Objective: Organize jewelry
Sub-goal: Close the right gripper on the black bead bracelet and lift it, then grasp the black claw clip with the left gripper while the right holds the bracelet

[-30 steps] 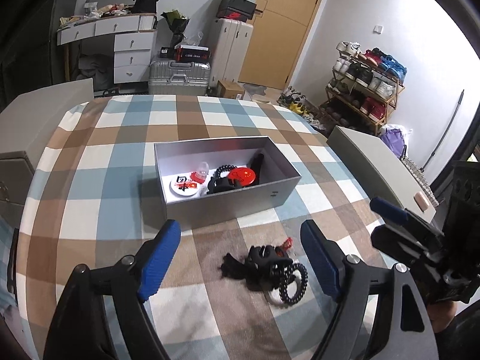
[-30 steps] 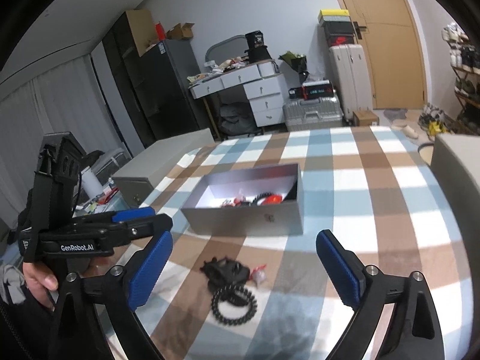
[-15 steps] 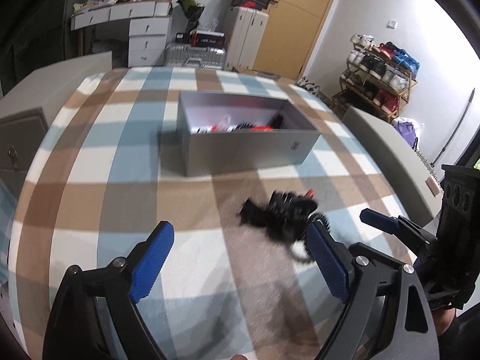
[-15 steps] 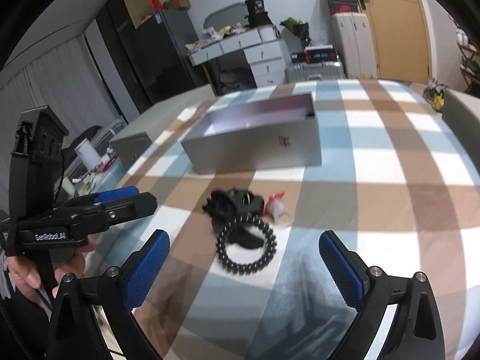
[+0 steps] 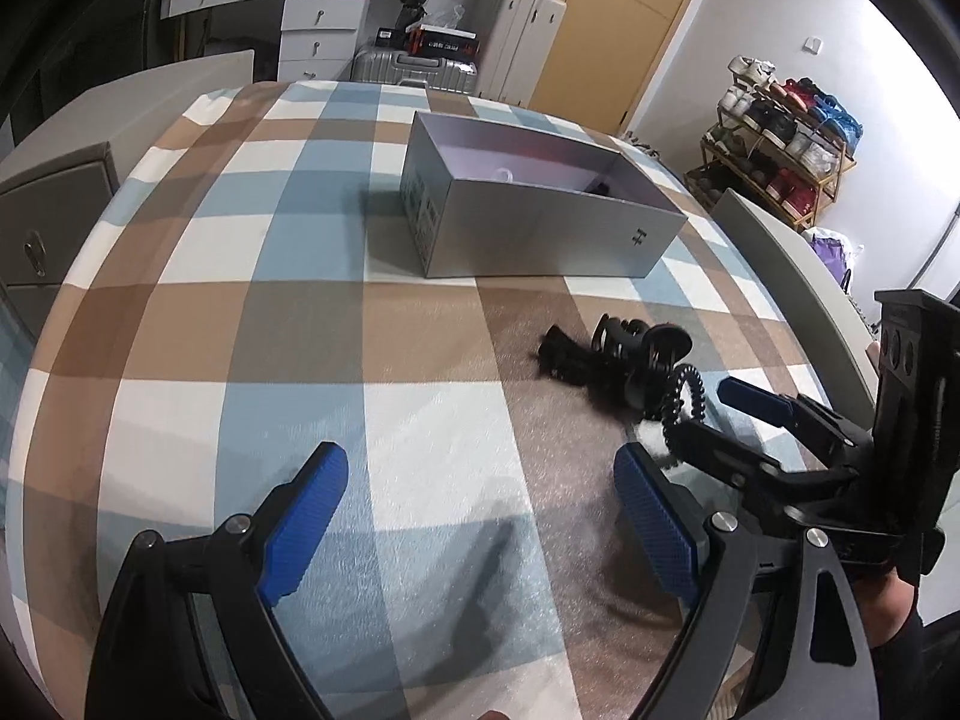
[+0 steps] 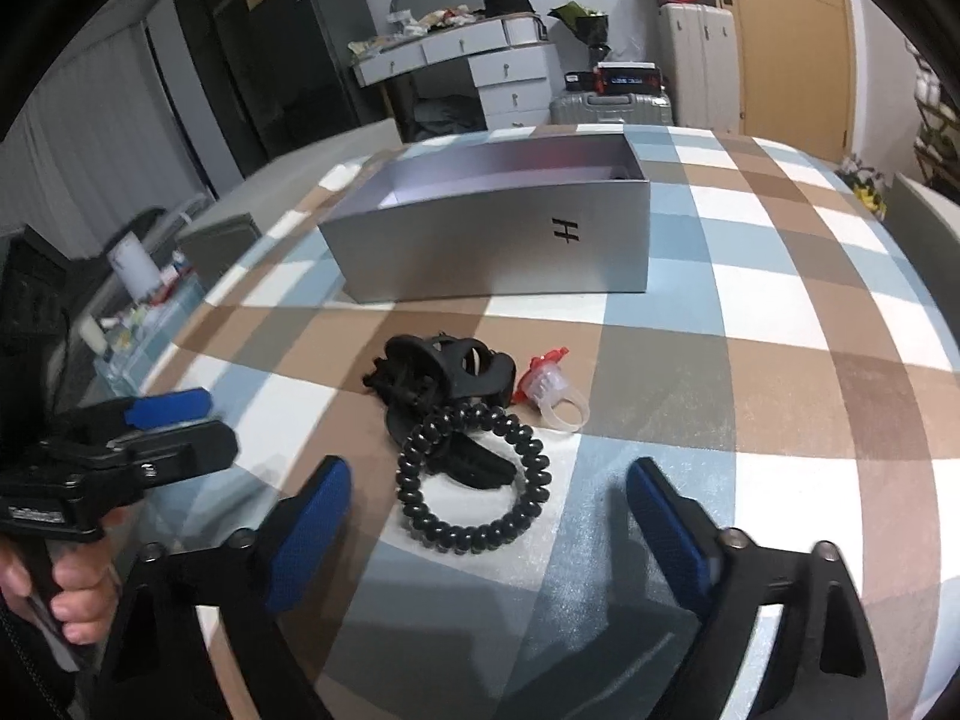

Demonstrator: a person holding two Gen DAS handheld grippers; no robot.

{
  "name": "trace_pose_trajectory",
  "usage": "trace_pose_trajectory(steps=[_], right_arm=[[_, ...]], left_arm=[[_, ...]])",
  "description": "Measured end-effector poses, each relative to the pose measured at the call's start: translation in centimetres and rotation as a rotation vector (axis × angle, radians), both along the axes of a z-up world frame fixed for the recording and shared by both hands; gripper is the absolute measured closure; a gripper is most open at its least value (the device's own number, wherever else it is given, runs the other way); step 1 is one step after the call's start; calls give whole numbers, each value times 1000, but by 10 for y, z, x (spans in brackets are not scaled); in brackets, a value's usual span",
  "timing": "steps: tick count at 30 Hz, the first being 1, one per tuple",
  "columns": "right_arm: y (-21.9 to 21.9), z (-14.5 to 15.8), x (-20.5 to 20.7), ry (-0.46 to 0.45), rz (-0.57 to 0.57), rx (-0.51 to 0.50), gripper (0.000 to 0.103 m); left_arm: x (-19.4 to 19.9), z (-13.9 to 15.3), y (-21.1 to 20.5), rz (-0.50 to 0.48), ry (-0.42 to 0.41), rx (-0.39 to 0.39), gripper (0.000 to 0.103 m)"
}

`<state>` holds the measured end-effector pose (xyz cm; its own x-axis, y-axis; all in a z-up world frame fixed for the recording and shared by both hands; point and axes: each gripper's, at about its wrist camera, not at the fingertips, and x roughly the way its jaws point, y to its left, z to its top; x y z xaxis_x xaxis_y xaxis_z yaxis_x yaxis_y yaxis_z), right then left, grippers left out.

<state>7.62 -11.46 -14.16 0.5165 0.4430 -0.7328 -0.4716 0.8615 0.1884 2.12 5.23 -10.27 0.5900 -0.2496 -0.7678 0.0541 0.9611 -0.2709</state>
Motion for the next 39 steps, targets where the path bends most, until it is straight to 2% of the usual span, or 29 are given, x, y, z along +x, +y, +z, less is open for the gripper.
trace_pose_trajectory(steps=[1,5,9,26,39], right_arm=[[2,-1,0,5,9,-4,23],[6,-2,-1,-4,21,-20,31],[7,-3,-1,-6,25,-29,52],[-25,4,-2,9,-18,80,62],[-64,11,-8,-27,-80,150,66]], left_arm=[[0,0,0,-2,1,4,16],[-3,2,-1,-9,-5,6,16],[-2,2,-2,-20,-3,6,16],[0,3,-9,-39,12,23,16],[44,12,-62,-155,-9,72,16]])
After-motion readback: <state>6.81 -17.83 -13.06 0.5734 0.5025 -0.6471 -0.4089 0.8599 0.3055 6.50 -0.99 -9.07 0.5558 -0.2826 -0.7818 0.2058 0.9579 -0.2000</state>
